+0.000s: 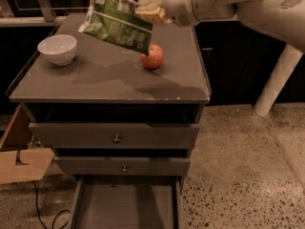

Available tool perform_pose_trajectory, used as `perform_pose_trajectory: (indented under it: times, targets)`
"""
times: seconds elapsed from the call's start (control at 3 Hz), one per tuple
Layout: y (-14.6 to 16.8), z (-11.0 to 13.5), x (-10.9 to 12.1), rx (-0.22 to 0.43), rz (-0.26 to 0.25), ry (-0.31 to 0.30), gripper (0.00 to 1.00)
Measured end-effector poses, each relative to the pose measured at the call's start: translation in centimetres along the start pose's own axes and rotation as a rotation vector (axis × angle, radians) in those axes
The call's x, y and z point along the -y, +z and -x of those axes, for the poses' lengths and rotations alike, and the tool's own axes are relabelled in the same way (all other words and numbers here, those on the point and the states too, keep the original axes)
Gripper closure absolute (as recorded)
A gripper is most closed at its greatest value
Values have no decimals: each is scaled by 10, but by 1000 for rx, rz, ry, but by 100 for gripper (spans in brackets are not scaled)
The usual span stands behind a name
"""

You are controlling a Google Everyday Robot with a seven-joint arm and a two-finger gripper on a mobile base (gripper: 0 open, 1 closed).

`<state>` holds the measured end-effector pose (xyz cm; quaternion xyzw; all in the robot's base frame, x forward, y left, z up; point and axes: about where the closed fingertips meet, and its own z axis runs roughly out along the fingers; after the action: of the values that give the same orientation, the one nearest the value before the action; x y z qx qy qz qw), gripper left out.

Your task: Pick green jalapeno chip bag from bottom drawer and place on counter

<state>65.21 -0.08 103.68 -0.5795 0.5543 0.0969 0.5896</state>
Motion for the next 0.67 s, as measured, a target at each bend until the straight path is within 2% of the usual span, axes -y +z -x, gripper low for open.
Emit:
perform_pose_trajectory:
  times: [0.33, 0.67]
  targets:
    - [-7, -3, 4, -18, -14, -41, 100]
    - [57, 20, -42, 156, 107, 30, 100]
